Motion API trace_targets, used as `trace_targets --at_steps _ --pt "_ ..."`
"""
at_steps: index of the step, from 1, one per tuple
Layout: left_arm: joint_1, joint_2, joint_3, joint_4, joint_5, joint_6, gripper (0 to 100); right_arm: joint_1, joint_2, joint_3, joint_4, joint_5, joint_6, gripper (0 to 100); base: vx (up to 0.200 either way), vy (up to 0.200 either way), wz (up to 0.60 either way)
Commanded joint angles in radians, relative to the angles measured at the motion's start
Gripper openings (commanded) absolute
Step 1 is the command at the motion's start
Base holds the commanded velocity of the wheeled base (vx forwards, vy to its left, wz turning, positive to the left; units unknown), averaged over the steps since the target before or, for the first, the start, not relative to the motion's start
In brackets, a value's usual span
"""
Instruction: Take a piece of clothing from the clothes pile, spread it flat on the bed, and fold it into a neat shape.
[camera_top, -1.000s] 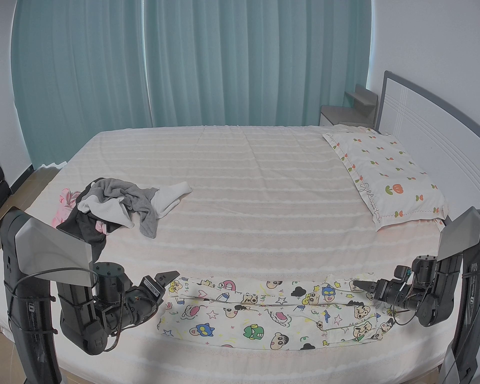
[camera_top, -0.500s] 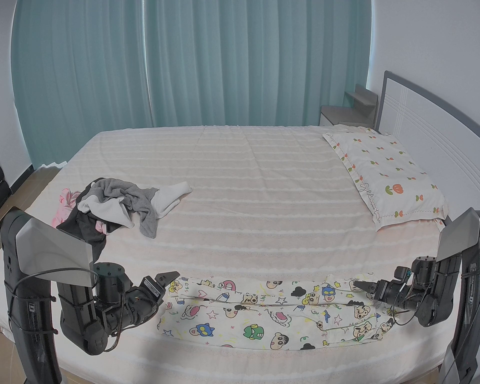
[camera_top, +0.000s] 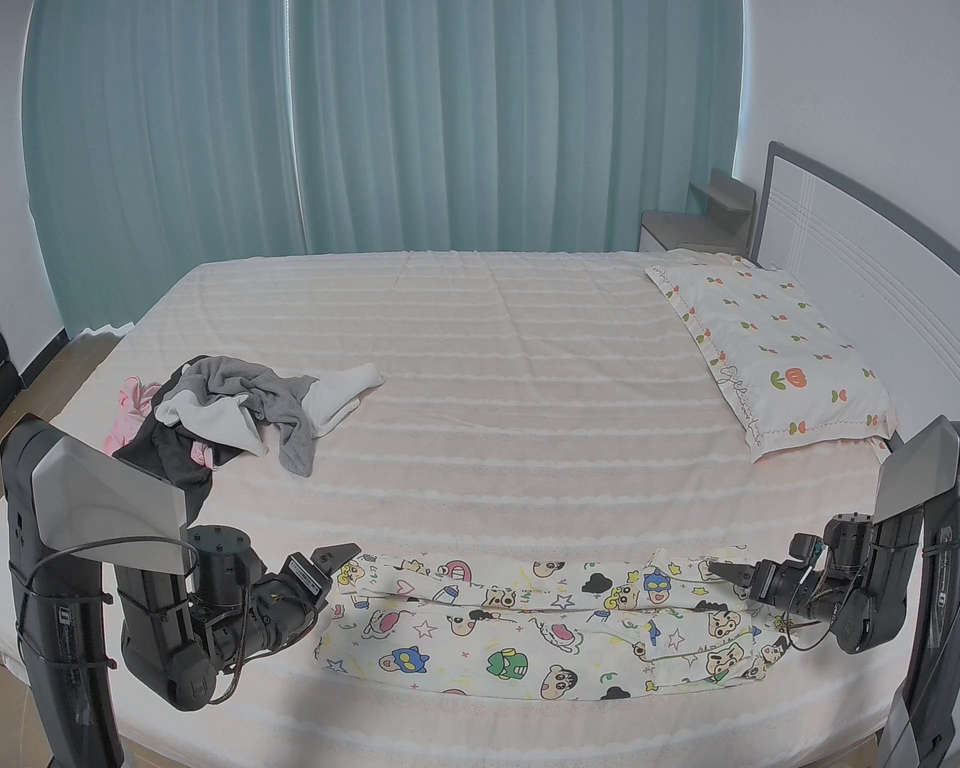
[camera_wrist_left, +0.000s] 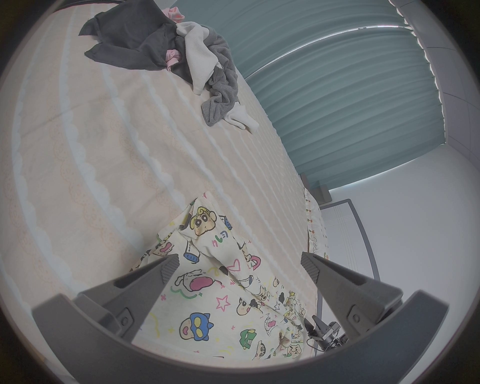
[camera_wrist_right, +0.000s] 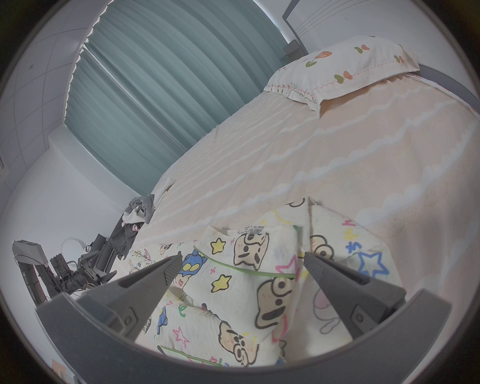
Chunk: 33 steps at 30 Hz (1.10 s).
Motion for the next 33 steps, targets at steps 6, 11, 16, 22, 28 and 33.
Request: trace_targets --at_steps 6,11,16,22,28,33 --pt "0.0 0.003 -0.001 -0.018 0.001 0.0 100 0.02 0.014 -0.003 -0.018 0.0 -0.008 100 0.0 0.0 0.0" --pt "0.0 0.003 -0.001 -0.018 0.001 0.0 100 0.018 0.039 -0.015 -0.018 0.0 -0.039 0 0.0 0.0 0.0" --pt "0.0 0.003 -0.001 -0.018 0.001 0.0 100 0.009 0.026 -0.003 -0.018 0.0 -0.045 0 0.0 0.0 0.0" --pt "0.0 0.003 -0.001 -0.018 0.001 0.0 100 -0.017 -0.023 0.014 -0.018 0.0 -0.045 0 0.0 0.0 0.0" --pt "0.0 0.004 0.001 -0.018 0.001 0.0 100 -0.058 -0.044 0.008 -0.018 0.009 -0.049 0 0.0 0.0 0.0" --pt "0.0 0.004 -0.001 -0.018 0.001 0.0 100 -0.051 -0.033 0.016 -0.018 0.01 -0.068 0 0.0 0.0 0.0"
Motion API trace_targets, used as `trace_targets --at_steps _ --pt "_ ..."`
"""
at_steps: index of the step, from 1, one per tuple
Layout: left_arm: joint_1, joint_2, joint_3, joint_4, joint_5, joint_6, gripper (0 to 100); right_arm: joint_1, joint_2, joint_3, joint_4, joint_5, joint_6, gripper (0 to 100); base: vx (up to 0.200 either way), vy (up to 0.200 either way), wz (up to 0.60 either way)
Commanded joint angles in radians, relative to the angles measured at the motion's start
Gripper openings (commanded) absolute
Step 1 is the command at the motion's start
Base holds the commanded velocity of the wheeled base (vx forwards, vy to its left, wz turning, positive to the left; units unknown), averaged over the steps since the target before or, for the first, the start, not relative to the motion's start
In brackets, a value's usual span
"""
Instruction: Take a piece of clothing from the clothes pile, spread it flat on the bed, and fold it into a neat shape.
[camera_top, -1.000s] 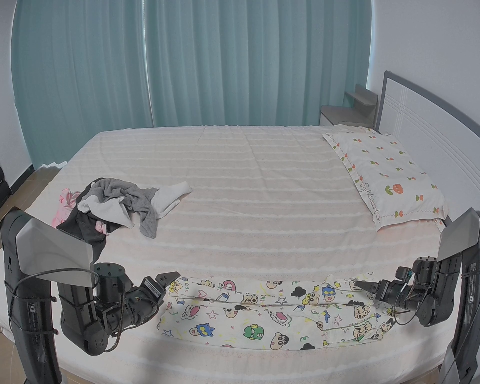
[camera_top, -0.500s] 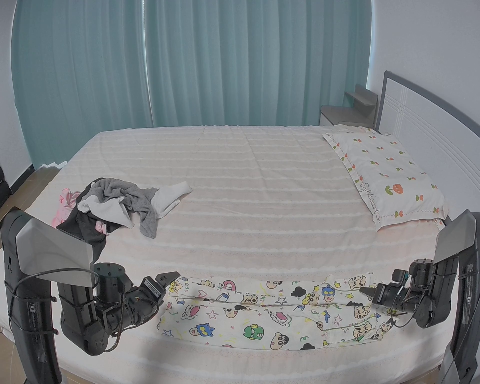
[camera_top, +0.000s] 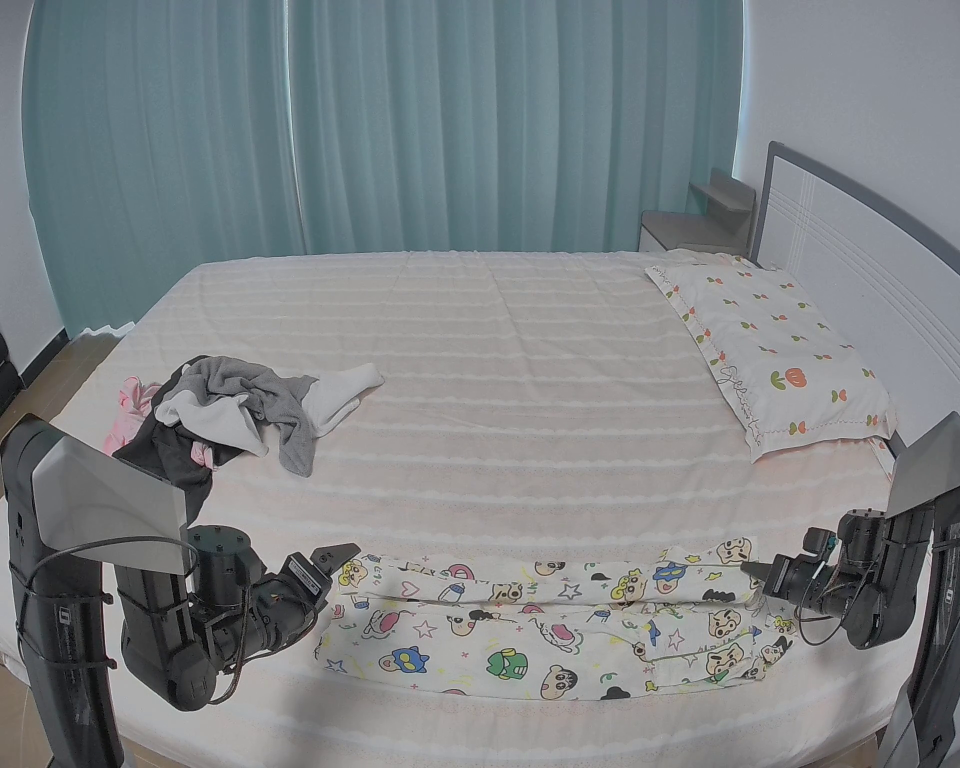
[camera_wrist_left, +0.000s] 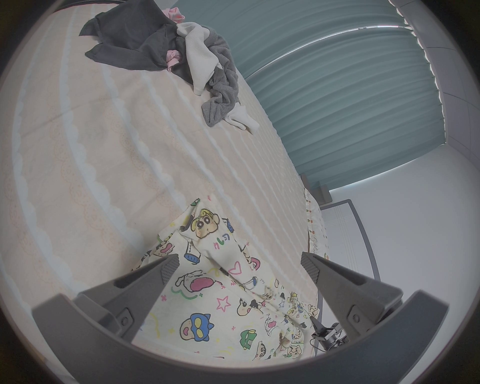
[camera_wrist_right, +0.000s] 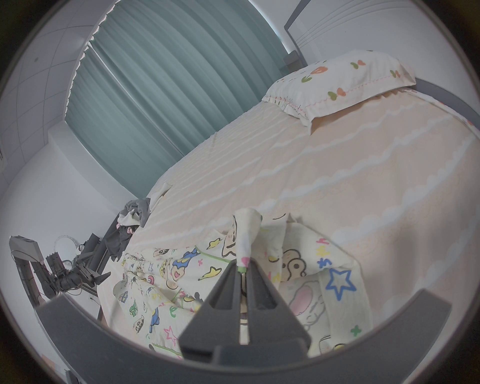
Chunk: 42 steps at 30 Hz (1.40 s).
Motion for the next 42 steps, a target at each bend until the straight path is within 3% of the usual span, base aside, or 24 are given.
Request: trace_targets --at_steps 1,2,9,15,22,23,25,27,30,34,35,37,42 --pt "0.0 0.006 -0.001 -0.018 0.0 0.0 100 0.01 0.001 0.008 -0.018 0.003 -0.019 0 0.0 0.0 0.0" --pt "0.0 0.006 -0.001 -0.018 0.0 0.0 100 0.01 0.002 0.008 -0.018 0.003 -0.019 100 0.0 0.0 0.0" --pt "-0.001 0.006 -0.001 -0.018 0.0 0.0 100 0.011 -0.013 0.007 -0.018 -0.009 -0.024 100 0.0 0.0 0.0" --pt "0.0 0.006 -0.021 -0.018 0.003 -0.002 100 0.005 -0.094 0.053 -0.018 0.005 0.028 100 0.0 0.0 0.0" --pt "-0.037 -0.073 -0.063 -0.012 0.066 0.015 100 0.01 -0.05 0.067 -0.018 0.008 0.027 100 0.0 0.0 0.0" --pt "-0.047 -0.118 -0.103 0.074 0.059 0.099 100 0.022 -0.048 0.071 -0.018 0.014 0.027 100 0.0 0.0 0.0" --pt "-0.05 -0.153 -0.2 0.26 0.059 0.173 100 0.03 -0.044 0.081 -0.018 0.016 0.027 100 0.0 0.0 0.0" --pt "-0.05 -0.172 -0.26 0.375 0.059 0.181 100 0.031 -0.037 0.084 -0.018 0.016 0.022 100 0.0 0.0 0.0" --pt "-0.047 -0.218 -0.533 0.86 0.038 0.181 100 0.043 -0.025 0.104 -0.018 0.016 0.007 100 0.0 0.0 0.0" --pt "-0.044 -0.207 -0.806 1.304 -0.008 0.17 100 0.043 -0.016 0.108 -0.018 0.016 -0.01 100 0.0 0.0 0.0" --pt "-0.044 -0.205 -0.824 1.332 -0.011 0.167 100 0.043 -0.014 0.107 -0.018 0.016 -0.012 100 0.0 0.0 0.0" --pt "-0.044 -0.159 -0.964 1.539 -0.039 0.119 100 0.043 -0.007 0.107 -0.018 0.014 -0.024 100 0.0 0.0 0.0" --pt "-0.029 -0.058 -1.082 1.714 -0.046 0.116 100 0.043 0.001 0.107 -0.018 0.014 -0.038 100 0.0 0.0 0.0"
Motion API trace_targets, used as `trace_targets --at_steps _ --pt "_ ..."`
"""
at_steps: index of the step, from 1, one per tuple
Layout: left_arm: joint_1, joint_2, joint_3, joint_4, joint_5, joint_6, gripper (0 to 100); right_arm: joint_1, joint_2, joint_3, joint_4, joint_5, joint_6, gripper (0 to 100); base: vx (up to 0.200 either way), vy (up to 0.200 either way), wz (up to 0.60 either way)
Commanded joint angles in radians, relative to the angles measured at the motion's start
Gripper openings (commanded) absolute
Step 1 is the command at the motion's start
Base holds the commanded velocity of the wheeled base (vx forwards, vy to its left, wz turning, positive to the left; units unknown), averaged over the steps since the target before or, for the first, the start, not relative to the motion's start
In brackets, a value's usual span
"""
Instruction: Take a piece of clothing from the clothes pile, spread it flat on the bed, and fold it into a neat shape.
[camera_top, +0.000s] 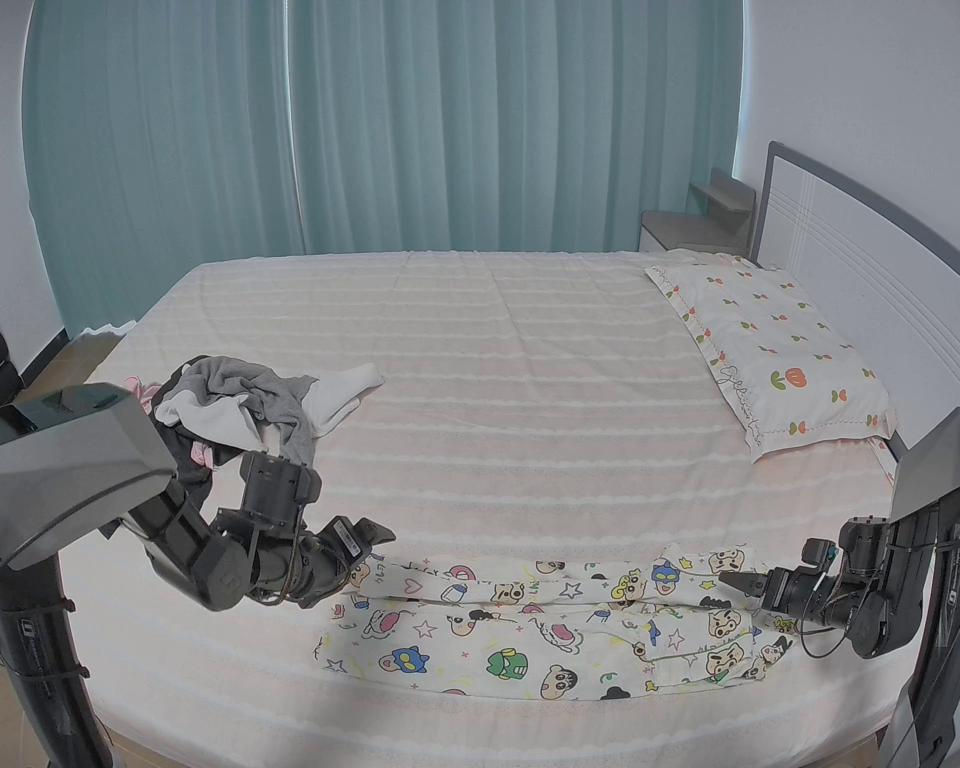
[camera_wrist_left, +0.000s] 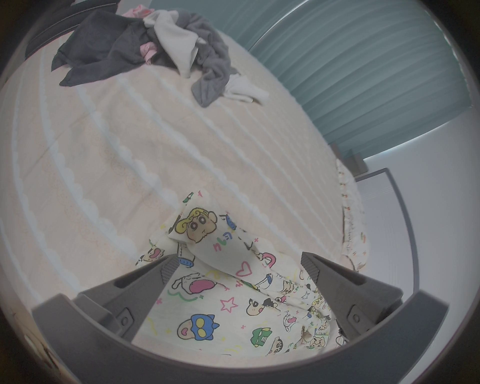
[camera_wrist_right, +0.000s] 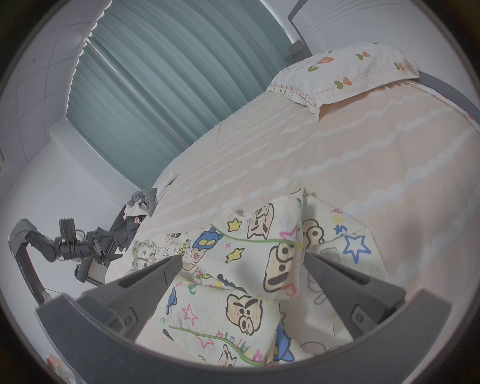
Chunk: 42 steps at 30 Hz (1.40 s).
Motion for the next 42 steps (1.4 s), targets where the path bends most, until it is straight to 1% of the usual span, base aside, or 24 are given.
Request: trace_targets --at_steps 1,2,3,4,6,11,14,16,17,18,27,33,39,42 --pt "0.022 0.107 -0.532 0.68 -0.058 -0.008 100 0.01 0.04 0.015 -0.017 -0.001 -0.044 100 0.0 0.0 0.0" --pt "0.031 0.13 -0.549 0.712 -0.057 0.017 100 0.01 0.043 0.015 -0.017 -0.002 -0.053 100 0.0 0.0 0.0" --pt "0.033 0.131 -0.551 0.717 -0.057 0.022 100 0.01 0.043 0.015 -0.017 -0.002 -0.055 100 0.0 0.0 0.0" --pt "0.054 0.15 -0.575 0.741 -0.052 0.052 100 0.01 0.044 0.016 -0.017 -0.004 -0.064 100 0.0 0.0 0.0" --pt "0.072 0.163 -0.595 0.749 -0.052 0.057 100 0.01 0.046 0.016 -0.017 -0.004 -0.068 100 0.0 0.0 0.0" --pt "0.089 0.205 -0.618 0.749 -0.043 0.071 100 0.01 0.052 0.015 -0.017 -0.009 -0.07 100 0.0 0.0 0.0" --pt "0.086 0.216 -0.62 0.75 -0.008 0.114 100 0.01 0.054 0.015 -0.017 -0.009 -0.07 100 0.0 0.0 0.0" --pt "0.08 0.235 -0.62 0.75 0.047 0.176 100 0.01 0.054 0.015 -0.017 -0.009 -0.07 100 0.0 0.0 0.0" --pt "0.08 0.235 -0.62 0.75 0.047 0.176 100 0.01 0.054 0.015 -0.017 -0.009 -0.07 100 0.0 0.0 0.0" --pt "0.076 0.248 -0.627 0.749 0.067 0.193 100 0.01 0.054 0.015 -0.017 -0.009 -0.07 100 0.0 0.0 0.0" --pt "0.037 0.269 -0.672 0.75 0.064 0.19 100 0.009 0.057 0.013 -0.017 -0.01 -0.081 100 0.0 0.0 0.0" --pt "0.028 0.303 -0.693 0.752 0.073 0.192 100 0.009 0.057 0.013 -0.017 -0.01 -0.085 100 0.0 0.0 0.0" --pt "0.023 0.334 -0.719 0.752 0.112 0.193 100 0.009 0.057 0.013 -0.017 -0.01 -0.085 100 0.0 0.0 0.0" --pt "0.02 0.335 -0.726 0.767 0.115 0.193 100 0.009 0.058 0.013 -0.017 -0.01 -0.085 100 0.0 0.0 0.0"
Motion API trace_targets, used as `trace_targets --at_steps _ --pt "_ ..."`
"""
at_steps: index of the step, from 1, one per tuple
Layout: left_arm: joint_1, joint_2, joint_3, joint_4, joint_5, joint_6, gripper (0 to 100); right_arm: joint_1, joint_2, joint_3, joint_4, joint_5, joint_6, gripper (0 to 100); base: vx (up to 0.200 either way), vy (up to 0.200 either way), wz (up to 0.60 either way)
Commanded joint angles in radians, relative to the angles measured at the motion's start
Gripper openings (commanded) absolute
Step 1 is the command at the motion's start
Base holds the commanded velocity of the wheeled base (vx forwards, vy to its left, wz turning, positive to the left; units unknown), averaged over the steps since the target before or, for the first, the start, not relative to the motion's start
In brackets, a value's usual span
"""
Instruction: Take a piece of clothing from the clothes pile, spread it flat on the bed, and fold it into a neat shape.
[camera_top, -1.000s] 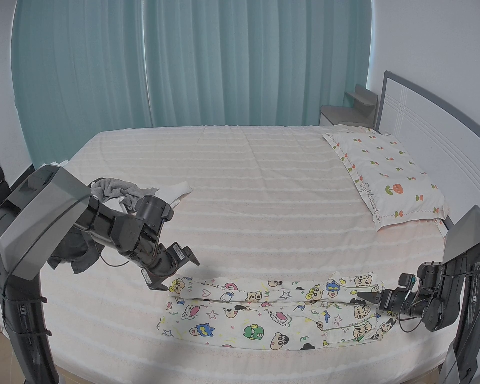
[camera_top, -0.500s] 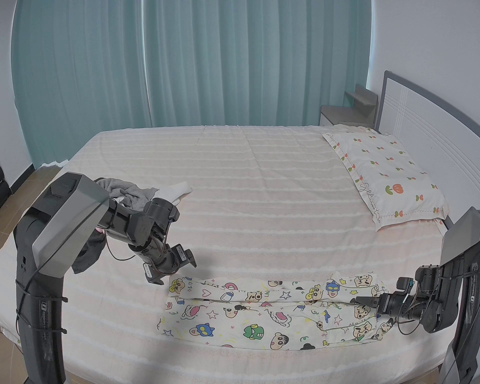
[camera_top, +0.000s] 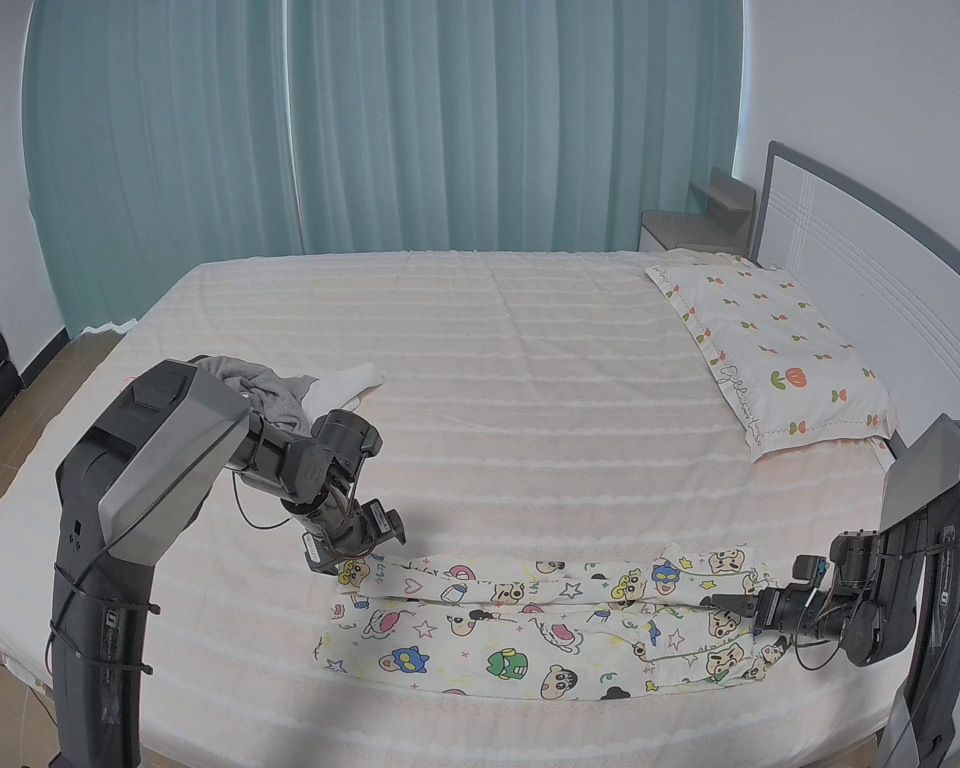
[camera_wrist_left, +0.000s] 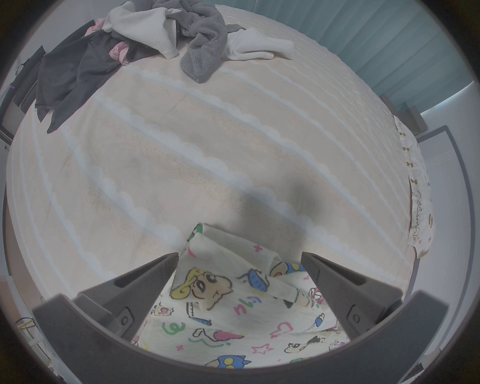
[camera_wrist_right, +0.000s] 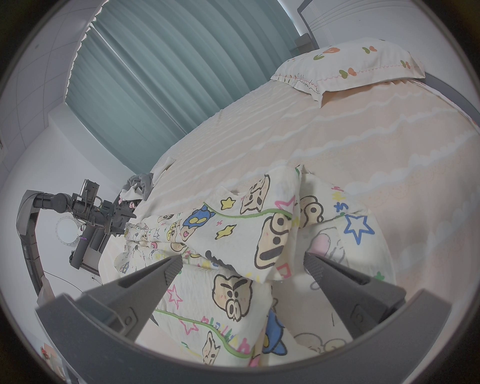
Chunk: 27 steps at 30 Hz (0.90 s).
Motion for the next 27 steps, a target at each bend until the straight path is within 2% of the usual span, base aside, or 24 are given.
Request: trace_targets --at_steps 1,16,27 --pt "-0.003 0.015 -0.01 0.014 0.001 0.0 0 0.0 0.001 0.0 -0.018 0.0 -0.002 100 0.0 0.0 0.0" --pt "-0.001 -0.02 -0.017 0.055 0.054 -0.007 0 0.0 0.001 0.003 -0.018 0.0 -0.002 100 0.0 0.0 0.0" --pt "-0.015 -0.049 -0.028 0.005 0.11 -0.008 0 0.0 0.001 0.001 -0.018 0.0 -0.006 100 0.0 0.0 0.0"
